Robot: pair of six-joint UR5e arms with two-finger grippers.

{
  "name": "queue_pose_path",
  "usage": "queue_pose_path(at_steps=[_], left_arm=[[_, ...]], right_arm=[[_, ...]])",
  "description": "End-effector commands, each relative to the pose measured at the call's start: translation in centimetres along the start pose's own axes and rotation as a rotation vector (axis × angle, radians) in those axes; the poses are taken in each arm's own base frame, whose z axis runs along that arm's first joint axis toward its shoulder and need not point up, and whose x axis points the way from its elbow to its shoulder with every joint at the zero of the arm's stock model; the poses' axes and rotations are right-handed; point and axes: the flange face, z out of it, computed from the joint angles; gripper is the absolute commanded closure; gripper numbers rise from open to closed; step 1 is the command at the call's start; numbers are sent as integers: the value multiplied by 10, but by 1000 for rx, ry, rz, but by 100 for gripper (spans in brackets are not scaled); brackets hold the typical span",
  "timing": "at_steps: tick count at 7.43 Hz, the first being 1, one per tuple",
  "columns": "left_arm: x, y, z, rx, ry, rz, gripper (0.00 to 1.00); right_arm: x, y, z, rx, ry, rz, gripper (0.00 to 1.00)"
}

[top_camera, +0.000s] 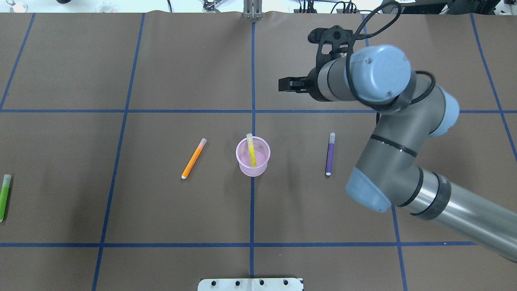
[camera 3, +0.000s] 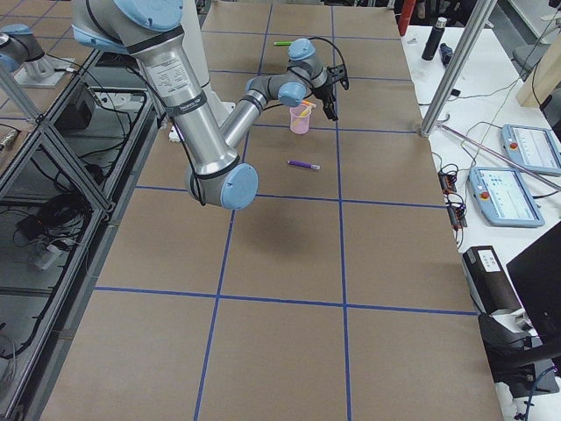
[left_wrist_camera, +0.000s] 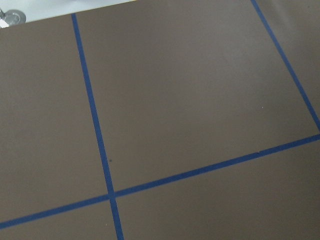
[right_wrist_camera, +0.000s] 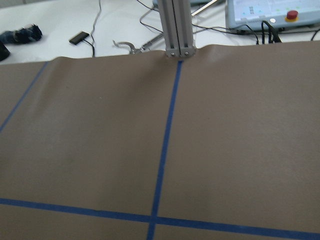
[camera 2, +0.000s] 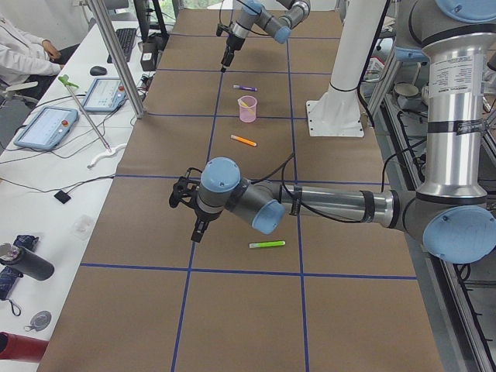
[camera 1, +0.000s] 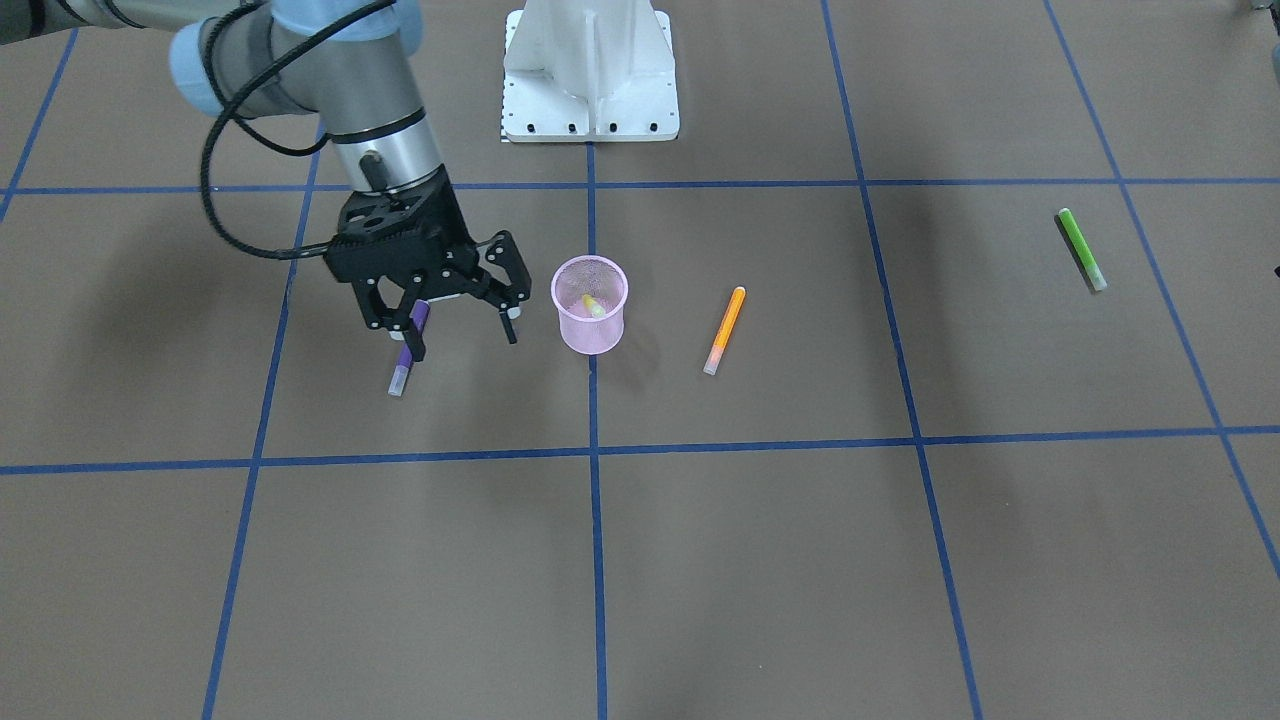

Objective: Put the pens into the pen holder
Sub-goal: 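Raise the right gripper away from the cup while the left arm approaches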

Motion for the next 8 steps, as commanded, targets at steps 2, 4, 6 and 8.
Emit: queue_pose_path(at_steps=[2,4,6,8], left_arm=[[22,65,63,-123,-32,-125,0],[50,100,110,-185,-105,-152,1],[62,116,134,-231,-130,-152,5],[77,127,151,-253,-146,-184,13]], right_arm=[[113,-88,-44,-168,43,-110,0],[181,-105,-62,-209,31,-208,0],[189,-104,-62,-210,36,-203,0],[202,-97,-57,-225,51,-190,0]])
